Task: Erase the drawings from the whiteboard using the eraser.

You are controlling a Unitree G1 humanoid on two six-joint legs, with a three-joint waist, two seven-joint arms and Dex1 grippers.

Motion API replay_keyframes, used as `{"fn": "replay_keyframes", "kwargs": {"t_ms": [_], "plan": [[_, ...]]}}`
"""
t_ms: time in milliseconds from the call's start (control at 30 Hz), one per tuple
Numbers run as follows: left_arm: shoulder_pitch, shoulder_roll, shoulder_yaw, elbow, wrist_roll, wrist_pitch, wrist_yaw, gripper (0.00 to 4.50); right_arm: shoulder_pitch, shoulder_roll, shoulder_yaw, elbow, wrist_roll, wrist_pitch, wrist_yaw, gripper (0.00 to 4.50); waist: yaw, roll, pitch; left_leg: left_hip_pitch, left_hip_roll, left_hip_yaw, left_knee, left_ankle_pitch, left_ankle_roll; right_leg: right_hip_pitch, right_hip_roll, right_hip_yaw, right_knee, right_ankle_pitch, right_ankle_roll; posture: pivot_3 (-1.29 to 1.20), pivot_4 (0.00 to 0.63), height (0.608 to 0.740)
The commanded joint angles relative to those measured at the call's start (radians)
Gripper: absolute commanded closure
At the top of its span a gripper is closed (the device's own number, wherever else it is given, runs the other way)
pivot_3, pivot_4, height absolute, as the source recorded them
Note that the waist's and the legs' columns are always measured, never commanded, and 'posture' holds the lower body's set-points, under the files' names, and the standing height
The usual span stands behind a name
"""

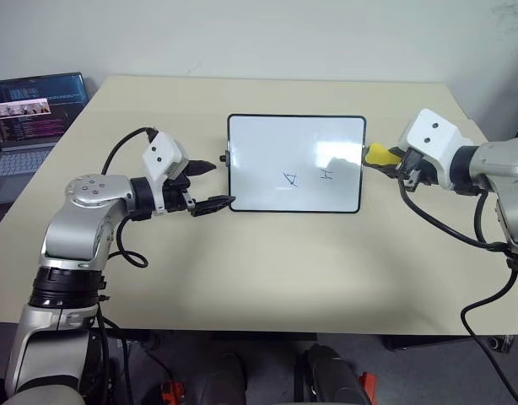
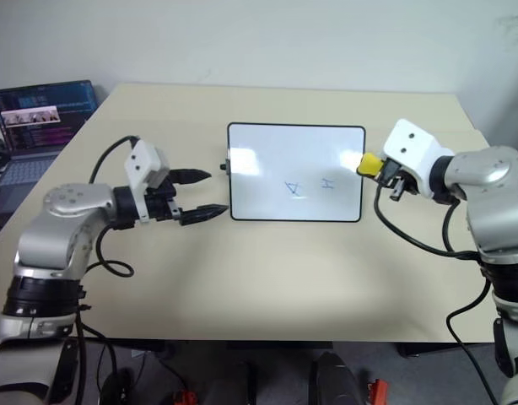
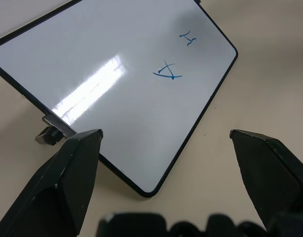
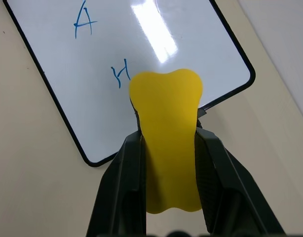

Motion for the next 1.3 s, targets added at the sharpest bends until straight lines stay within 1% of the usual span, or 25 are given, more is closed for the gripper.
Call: {"fn": "replay_keyframes", "kwargs": {"t_ms": [33,100,167,200,333,433,500,633,767,967,1200,1267,1300], "plan": [[-0.026,-0.023,-0.012,-0.007,-0.001,-0.025,0.003,0.00,-0.095,0.116,0.053,-0.037,0.007,0.009,-0.070,3.51,-0.006,0.000,0.000,0.001,0.000,0.000,0.000,0.000,0.000,0.000,0.000,0.000,0.001,0.000,0.000,0.00,0.150,0.740],[-0.015,-0.043,-0.028,-0.009,-0.003,-0.022,0.001,0.00,-0.155,0.246,0.142,-0.014,-0.035,0.007,-0.142,3.51,-0.012,0.000,0.000,0.001,0.000,0.000,0.000,0.000,0.000,0.000,0.001,0.001,0.002,0.000,0.000,0.00,0.150,0.740],[-0.010,-0.054,-0.030,-0.011,-0.010,-0.013,0.001,0.00,-0.181,0.321,0.206,0.007,-0.079,0.013,-0.188,3.51,-0.012,0.000,0.000,0.002,0.001,0.000,0.000,0.000,0.000,0.000,0.002,0.000,0.002,0.000,-0.001,0.00,0.150,0.740],[-0.009,-0.056,-0.030,-0.011,-0.011,-0.012,0.002,0.00,-0.186,0.338,0.222,0.014,-0.090,0.017,-0.200,3.51,-0.010,0.000,0.000,0.001,0.001,-0.002,0.000,0.000,0.000,0.000,0.002,-0.001,0.002,0.000,-0.001,0.00,0.150,0.740],[-0.004,-0.061,-0.035,-0.002,-0.006,-0.020,0.009,0.00,-0.222,0.448,0.304,0.146,-0.146,-0.011,-0.282,3.51,0.006,0.000,0.000,-0.001,0.000,-0.002,0.001,0.000,0.000,0.000,0.000,-0.002,0.000,0.000,-0.001,0.00,0.150,0.740],[0.005,-0.060,-0.035,-0.007,-0.007,-0.019,0.012,0.00,-0.247,0.496,0.315,0.255,-0.173,-0.051,-0.336,3.51,0.009,0.000,0.000,-0.001,0.000,-0.003,0.001,0.000,0.000,0.000,-0.001,-0.002,0.000,0.000,-0.001,0.00,0.150,0.740],[0.017,-0.057,-0.029,-0.016,-0.011,-0.013,0.016,0.00,-0.271,0.519,0.309,0.368,-0.203,-0.098,-0.399,3.51,0.007,0.000,0.000,-0.001,0.000,-0.002,0.001,0.000,0.000,0.000,-0.001,-0.002,0.001,0.000,-0.001,0.00,0.150,0.740],[0.037,-0.045,-0.017,-0.036,-0.020,-0.002,0.016,0.00,-0.301,0.534,0.300,0.515,-0.237,-0.151,-0.461,3.51,0.003,0.000,0.000,0.000,0.000,-0.002,0.001,0.000,0.000,0.000,0.000,-0.002,0.002,0.001,-0.001,0.00,0.150,0.740],[0.042,-0.039,-0.010,-0.045,-0.022,0.005,0.019,0.00,-0.295,0.544,0.315,0.577,-0.258,-0.202,-0.469,3.51,0.000,0.000,0.000,0.000,0.000,-0.002,0.001,0.000,0.000,0.000,0.000,-0.002,0.001,0.000,-0.001,0.00,0.150,0.740],[0.048,-0.038,-0.008,-0.058,-0.022,0.012,0.023,0.00,-0.226,0.542,0.367,0.592,-0.303,-0.237,-0.426,3.51,-0.003,0.000,-0.001,0.001,0.000,-0.002,0.001,0.000,0.000,0.001,0.000,-0.002,0.002,0.001,-0.001,0.00,0.150,0.740],[0.041,-0.039,-0.012,-0.057,-0.019,0.014,0.025,0.00,-0.116,0.543,0.403,0.587,-0.322,-0.274,-0.363,3.51,-0.004,-0.002,-0.002,0.007,0.000,-0.002,0.002,0.000,0.000,0.007,0.000,-0.001,0.003,0.001,-0.001,0.00,0.150,0.740],[0.038,-0.039,-0.014,-0.054,-0.018,0.013,0.024,0.00,-0.091,0.540,0.414,0.574,-0.327,-0.267,-0.343,3.51,-0.004,-0.002,-0.002,0.011,0.000,-0.002,0.002,0.000,0.000,0.012,0.001,-0.001,0.002,0.001,0.000,0.00,0.150,0.740],[0.037,-0.039,-0.014,-0.053,-0.018,0.012,0.024,0.00,-0.084,0.538,0.417,0.566,-0.328,-0.261,-0.333,3.51,-0.003,-0.002,-0.002,0.017,0.000,-0.002,0.001,0.000,0.000,0.018,0.001,-0.001,0.001,0.000,0.000,0.00,0.150,0.740]]}}
